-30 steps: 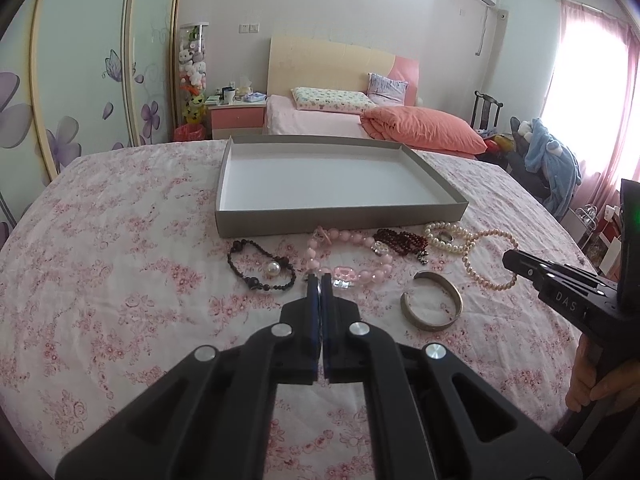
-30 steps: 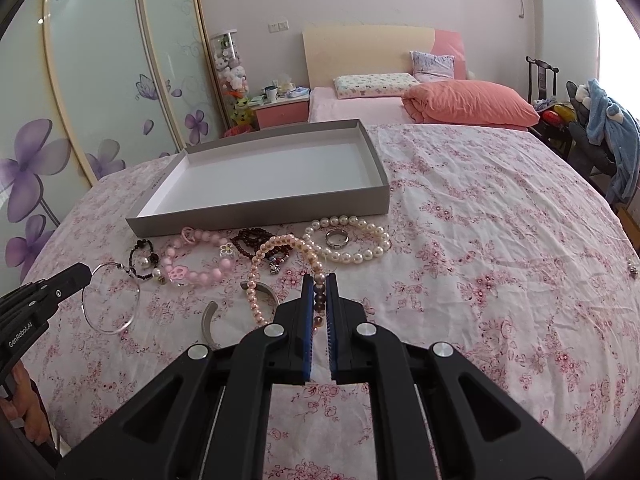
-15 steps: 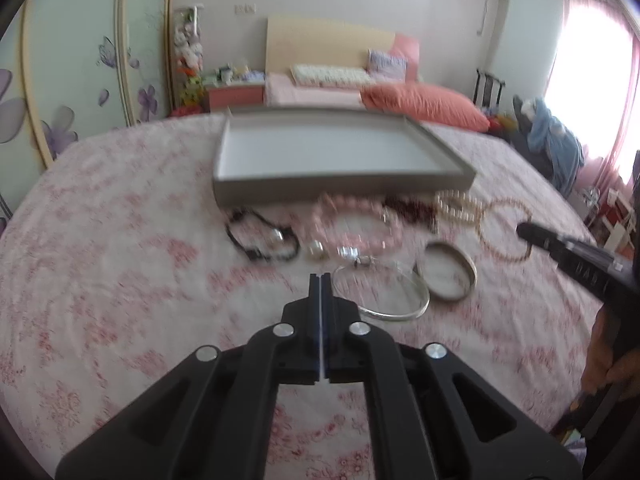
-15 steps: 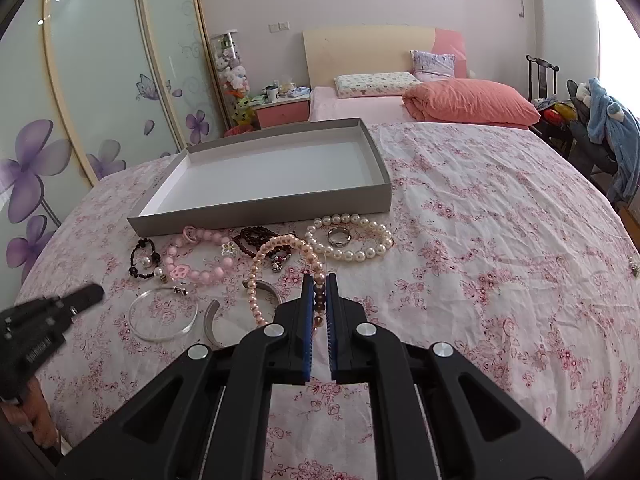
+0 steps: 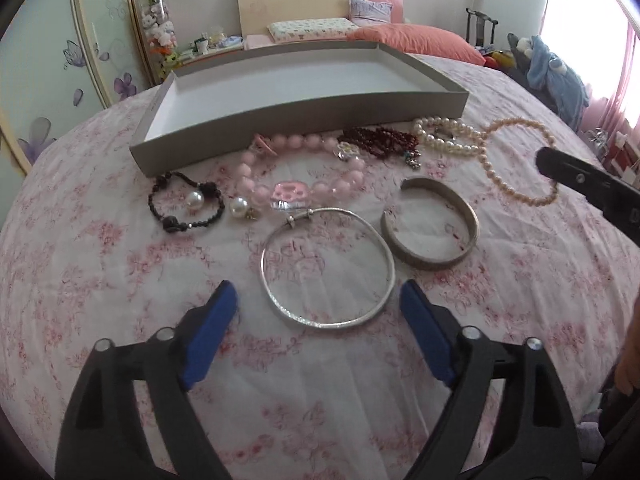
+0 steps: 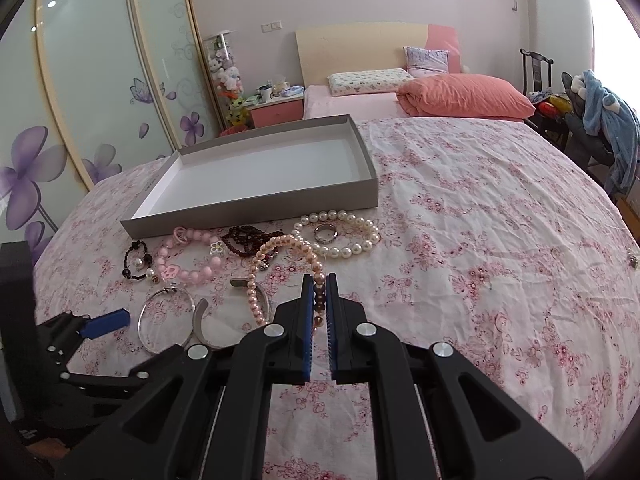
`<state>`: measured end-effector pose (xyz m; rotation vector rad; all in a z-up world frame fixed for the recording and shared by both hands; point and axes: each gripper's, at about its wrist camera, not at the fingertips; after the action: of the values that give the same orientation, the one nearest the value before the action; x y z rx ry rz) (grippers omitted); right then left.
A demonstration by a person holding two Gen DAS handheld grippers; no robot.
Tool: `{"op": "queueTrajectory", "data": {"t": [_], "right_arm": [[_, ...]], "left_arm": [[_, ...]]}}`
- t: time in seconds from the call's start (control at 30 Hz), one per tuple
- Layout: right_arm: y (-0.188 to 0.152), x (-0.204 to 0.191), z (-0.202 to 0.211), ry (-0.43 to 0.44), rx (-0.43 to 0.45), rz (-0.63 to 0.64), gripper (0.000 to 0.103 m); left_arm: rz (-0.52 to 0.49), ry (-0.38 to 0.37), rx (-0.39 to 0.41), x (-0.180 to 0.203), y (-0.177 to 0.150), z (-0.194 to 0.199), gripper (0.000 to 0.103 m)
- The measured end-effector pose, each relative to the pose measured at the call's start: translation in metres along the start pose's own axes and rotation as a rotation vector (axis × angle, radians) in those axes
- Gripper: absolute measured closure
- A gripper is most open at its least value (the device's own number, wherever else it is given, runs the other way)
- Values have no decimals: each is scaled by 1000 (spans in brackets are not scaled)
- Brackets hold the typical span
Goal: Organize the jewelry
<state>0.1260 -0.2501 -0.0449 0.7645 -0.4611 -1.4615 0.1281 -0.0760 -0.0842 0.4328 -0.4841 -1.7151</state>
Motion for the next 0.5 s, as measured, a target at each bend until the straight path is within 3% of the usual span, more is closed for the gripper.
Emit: {"op": "queueTrajectory", "data": {"t": [0.23, 0.33, 0.5], "right_arm": [[1, 2, -1, 2, -2, -9, 96], [1, 2, -1, 2, -3, -11, 96], [0, -1, -1, 6, -6, -8, 96]], "left_arm": [[33, 10, -1, 3, 16, -14, 18], [34, 13, 14, 4, 19, -14, 30], [41, 17, 19, -1, 16, -10, 32]]}}
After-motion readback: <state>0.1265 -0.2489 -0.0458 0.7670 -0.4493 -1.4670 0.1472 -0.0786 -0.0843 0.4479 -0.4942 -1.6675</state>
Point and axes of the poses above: each gripper's, at about its wrist camera, not at the fingertips, and z roughly against the way its jaws point, x to its right, y to its top, and after that the axes turned 3 degrees about -x, right-handed
